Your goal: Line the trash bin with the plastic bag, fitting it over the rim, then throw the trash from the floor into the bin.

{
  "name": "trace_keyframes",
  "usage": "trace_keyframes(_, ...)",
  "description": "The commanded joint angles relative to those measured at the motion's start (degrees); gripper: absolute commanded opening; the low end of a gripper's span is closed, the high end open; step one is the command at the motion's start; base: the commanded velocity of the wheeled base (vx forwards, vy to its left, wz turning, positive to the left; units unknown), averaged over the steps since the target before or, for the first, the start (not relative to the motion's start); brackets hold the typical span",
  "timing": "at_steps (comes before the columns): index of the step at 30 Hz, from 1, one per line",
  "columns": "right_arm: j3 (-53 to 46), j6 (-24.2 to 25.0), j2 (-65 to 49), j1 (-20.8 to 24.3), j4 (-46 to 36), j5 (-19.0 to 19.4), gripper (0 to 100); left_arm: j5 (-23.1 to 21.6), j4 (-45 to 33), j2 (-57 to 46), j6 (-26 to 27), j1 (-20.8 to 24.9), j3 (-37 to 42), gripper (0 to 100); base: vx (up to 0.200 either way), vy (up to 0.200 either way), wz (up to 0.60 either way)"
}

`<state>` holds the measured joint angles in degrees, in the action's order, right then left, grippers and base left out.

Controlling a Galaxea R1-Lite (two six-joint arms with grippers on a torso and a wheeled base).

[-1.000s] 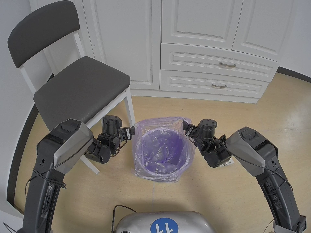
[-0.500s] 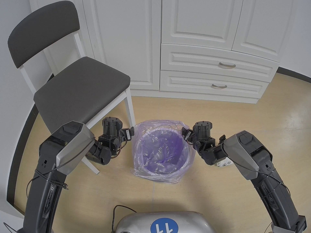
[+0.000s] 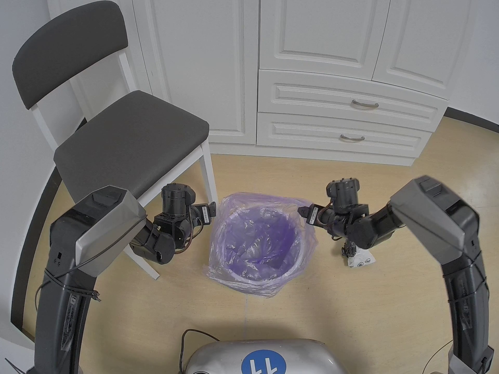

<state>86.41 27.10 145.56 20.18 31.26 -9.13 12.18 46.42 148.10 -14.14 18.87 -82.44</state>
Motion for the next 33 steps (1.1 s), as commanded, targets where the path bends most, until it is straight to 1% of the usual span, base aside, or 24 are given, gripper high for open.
trace_keyframes(1,-8.1,-1.5,-18.4,-1.5,-8.8,6.6,100,-1.1,0.3,-9.1,0.4,2.0,7.7,100,0.000,0.000,0.00)
trace_keyframes(5,-8.1,-1.4,-20.6,-2.7,-13.1,9.5,100,-2.9,0.3,-11.3,0.6,2.6,10.6,100,0.000,0.000,0.00)
trace_keyframes(6,-7.9,-1.3,-20.9,-3.1,-14.7,11.3,100,-3.4,0.5,-12.0,0.7,2.8,11.3,100,0.000,0.000,0.00)
trace_keyframes(7,-7.9,-1.3,-20.9,-3.1,-14.7,11.3,100,-3.4,0.5,-12.0,0.7,2.8,11.3,100,0.000,0.000,0.00)
trace_keyframes(8,-7.7,-0.6,-20.9,-3.5,-16.1,13.8,100,-3.9,1.2,-12.4,1.0,2.9,12.1,100,0.000,0.000,0.00)
trace_keyframes(11,-7.6,0.6,-19.6,-3.3,-16.3,15.7,100,-4.8,3.3,-12.4,1.0,3.9,13.5,100,0.000,0.000,0.00)
trace_keyframes(15,-7.2,0.8,-17.5,-2.9,-15.7,15.8,100,-5.3,5.3,-11.8,0.9,5.4,14.2,100,0.000,0.000,0.00)
trace_keyframes(19,-7.2,1.2,-15.0,-1.2,-15.2,15.8,100,-6.3,6.8,-11.6,0.9,6.9,15.8,100,0.000,0.000,0.00)
trace_keyframes(23,-7.2,4.5,-12.1,1.3,-9.2,15.0,100,-9.7,6.8,-12.1,1.3,9.5,17.8,100,0.000,0.000,0.00)
trace_keyframes(25,-7.2,4.7,-12.0,1.4,-9.0,14.9,100,-9.9,6.8,-12.1,1.4,9.6,17.8,100,0.000,0.000,0.00)
trace_keyframes(26,-7.3,6.8,-10.8,2.2,-5.5,13.4,100,-12.0,6.8,-11.3,5.4,10.2,17.5,100,0.000,0.000,0.00)
trace_keyframes(28,-7.5,7.1,-10.7,2.6,-4.8,13.0,100,-14.6,6.8,-10.0,11.2,9.6,17.1,100,0.000,0.000,0.00)
trace_keyframes(29,-7.5,7.1,-10.7,2.6,-4.8,13.0,100,-15.2,6.8,-9.9,12.2,9.4,17.1,100,0.000,0.000,0.00)
trace_keyframes(30,-7.7,7.1,-10.9,2.9,-4.8,13.0,100,-19.3,6.8,-9.5,17.4,8.0,16.8,100,0.000,0.000,0.00)
trace_keyframes(31,-7.9,7.1,-11.1,3.3,-4.8,13.0,100,-22.5,6.8,-9.4,20.6,7.1,16.6,100,0.000,0.000,0.00)
trace_keyframes(32,-8.0,7.1,-11.1,3.4,-4.8,12.9,100,-23.3,6.8,-9.4,21.4,6.8,16.5,100,0.000,0.000,0.00)
trace_keyframes(33,-8.1,7.1,-11.2,3.9,-4.9,12.7,100,-27.2,5.8,-9.1,25.9,5.7,14.3,100,0.000,0.000,0.00)
